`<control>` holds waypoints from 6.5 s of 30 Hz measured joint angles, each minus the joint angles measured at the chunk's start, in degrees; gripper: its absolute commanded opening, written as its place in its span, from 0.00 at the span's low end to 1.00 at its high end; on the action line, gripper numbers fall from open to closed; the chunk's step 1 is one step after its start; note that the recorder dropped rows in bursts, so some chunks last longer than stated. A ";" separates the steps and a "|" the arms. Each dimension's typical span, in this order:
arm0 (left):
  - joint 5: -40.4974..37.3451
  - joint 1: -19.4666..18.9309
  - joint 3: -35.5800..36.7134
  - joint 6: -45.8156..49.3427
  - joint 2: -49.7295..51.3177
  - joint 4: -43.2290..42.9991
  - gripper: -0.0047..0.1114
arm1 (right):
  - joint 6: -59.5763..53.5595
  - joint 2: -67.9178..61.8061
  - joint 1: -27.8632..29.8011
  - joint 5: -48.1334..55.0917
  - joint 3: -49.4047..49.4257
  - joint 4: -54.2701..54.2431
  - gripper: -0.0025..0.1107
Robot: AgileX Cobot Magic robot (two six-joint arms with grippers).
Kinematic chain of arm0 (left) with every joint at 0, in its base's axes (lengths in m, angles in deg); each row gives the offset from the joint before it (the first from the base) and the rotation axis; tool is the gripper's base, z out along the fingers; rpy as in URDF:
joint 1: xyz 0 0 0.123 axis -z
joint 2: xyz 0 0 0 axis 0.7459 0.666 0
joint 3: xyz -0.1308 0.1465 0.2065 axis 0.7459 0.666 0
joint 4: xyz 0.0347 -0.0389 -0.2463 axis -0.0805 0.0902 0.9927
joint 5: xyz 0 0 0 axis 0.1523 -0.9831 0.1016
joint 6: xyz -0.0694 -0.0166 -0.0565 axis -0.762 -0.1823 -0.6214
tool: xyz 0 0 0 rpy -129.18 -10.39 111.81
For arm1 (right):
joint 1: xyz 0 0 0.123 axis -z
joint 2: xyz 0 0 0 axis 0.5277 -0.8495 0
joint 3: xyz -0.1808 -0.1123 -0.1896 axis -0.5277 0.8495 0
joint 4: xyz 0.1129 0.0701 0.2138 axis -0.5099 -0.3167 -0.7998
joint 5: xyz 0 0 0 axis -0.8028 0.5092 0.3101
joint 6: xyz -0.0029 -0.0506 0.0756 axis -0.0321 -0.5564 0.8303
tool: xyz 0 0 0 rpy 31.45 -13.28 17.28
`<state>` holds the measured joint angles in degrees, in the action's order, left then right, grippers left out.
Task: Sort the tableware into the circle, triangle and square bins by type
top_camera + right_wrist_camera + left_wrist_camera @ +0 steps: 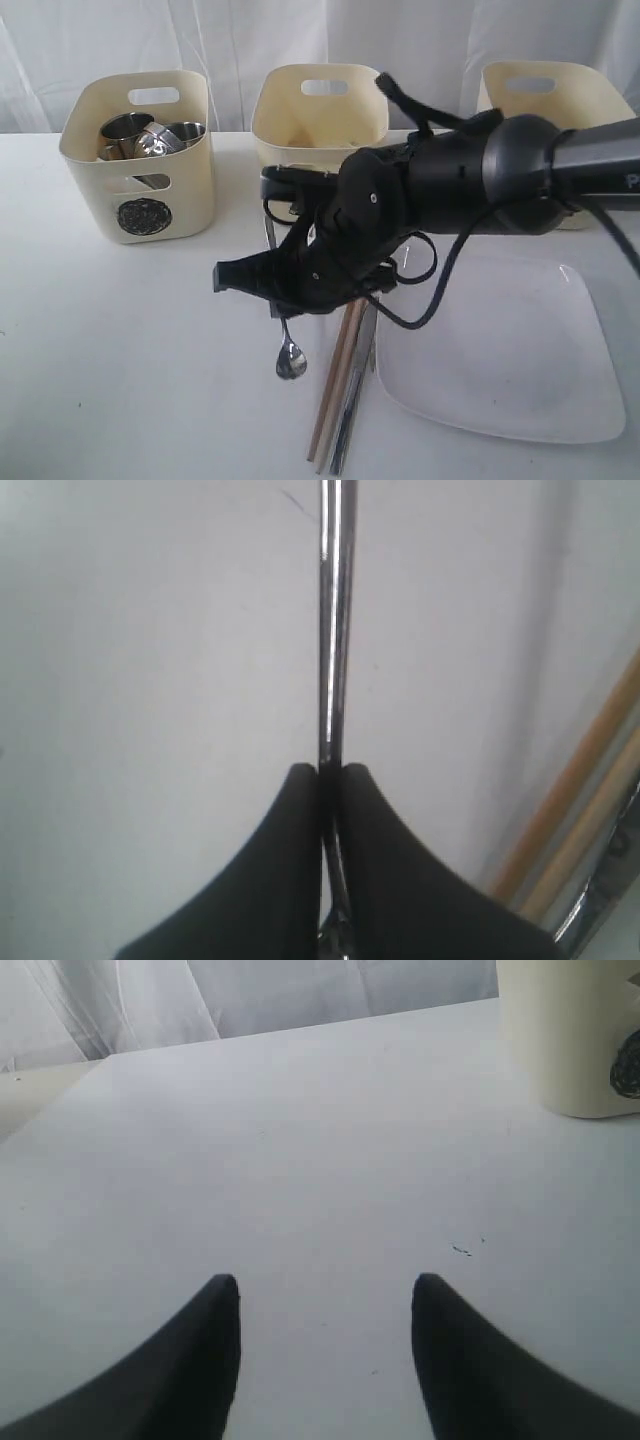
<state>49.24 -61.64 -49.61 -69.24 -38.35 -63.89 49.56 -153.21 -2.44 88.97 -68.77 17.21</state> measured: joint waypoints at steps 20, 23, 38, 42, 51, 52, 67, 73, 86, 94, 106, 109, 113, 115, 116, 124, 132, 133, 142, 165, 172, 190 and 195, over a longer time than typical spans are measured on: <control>0.00 0.00 0.00 0.00 0.00 0.00 0.53 | -8.29 5.26 7.97 -15.29 -12.18 11.04 0.02; 0.00 0.00 0.00 0.00 0.00 0.00 0.53 | -9.19 3.87 10.82 -18.18 -12.96 11.30 0.02; 0.00 0.00 0.00 0.00 0.00 0.00 0.53 | -13.74 -11.15 17.11 -28.83 -24.51 11.02 0.02; 0.00 0.00 0.00 0.00 0.00 0.00 0.53 | -14.54 -15.77 17.11 -27.55 -28.45 10.09 0.02; 0.00 0.00 0.00 0.00 0.00 0.00 0.53 | -14.89 -18.96 17.11 -22.70 -30.70 8.12 0.33; 0.00 0.00 0.00 0.00 0.00 0.00 0.53 | -14.89 -18.96 17.11 -22.21 -30.70 8.02 0.34; 0.00 0.00 0.00 0.00 0.00 0.00 0.53 | -10.28 1.16 13.01 0.63 -16.85 3.88 0.33; 0.00 0.00 0.00 0.00 0.00 0.00 0.53 | 0.60 11.71 4.68 3.68 4.87 0.62 0.33; 0.00 0.00 0.00 0.00 0.00 0.00 0.53 | 4.21 11.61 2.92 -0.02 19.17 -1.59 0.33; 0.00 0.00 0.00 0.00 0.00 0.00 0.53 | 3.28 8.68 2.92 -3.88 19.25 -4.36 0.33; 0.00 0.00 0.00 0.00 0.00 0.00 0.53 | -2.63 4.27 2.92 -5.91 15.69 -9.30 0.33; 0.00 0.00 0.00 0.00 0.00 0.00 0.53 | -3.00 3.15 2.92 -5.91 14.94 -9.80 0.33; 0.00 0.00 0.00 0.00 0.00 0.00 0.53 | -3.57 1.82 2.92 -5.68 14.14 -10.03 0.33; 0.00 0.00 0.00 0.00 0.00 0.00 0.53 | -3.80 1.43 2.92 -5.45 13.91 -10.18 0.33; 0.00 0.00 0.00 0.00 0.00 0.00 0.53 | -3.80 1.31 2.92 -5.44 13.91 -10.18 0.33; 0.00 0.00 0.00 0.00 0.00 0.00 0.53 | -3.80 -0.08 2.92 -5.69 13.77 -10.61 0.33; 0.00 0.00 0.00 0.00 0.00 0.00 0.53 | -3.80 -0.73 2.92 -6.45 13.77 -10.75 0.33; 0.00 0.00 0.00 0.00 0.00 0.00 0.53 | -3.80 -0.73 2.92 -6.60 13.77 -10.74 0.33; 0.00 0.00 0.00 0.00 0.00 0.00 0.53 | -3.80 -1.67 2.92 -7.17 13.27 -11.50 0.33; 0.00 0.00 0.00 0.00 0.00 0.00 0.53 | -4.01 -0.32 2.92 -3.05 13.10 -11.87 0.33; 0.00 0.00 0.00 0.00 0.00 0.00 0.53 | -4.01 1.14 2.82 -4.04 13.10 -11.87 0.33; 0.00 0.00 0.00 0.00 0.00 0.00 0.53 | -6.32 -2.66 1.74 2.13 1.97 -12.33 0.45; 0.00 0.00 0.00 0.00 0.00 0.00 0.53 | -4.07 -2.90 1.74 5.19 1.10 -12.33 0.56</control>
<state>49.24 -61.64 -49.61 -69.24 -38.35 -63.89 45.49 -156.11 -0.70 94.16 -67.67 4.88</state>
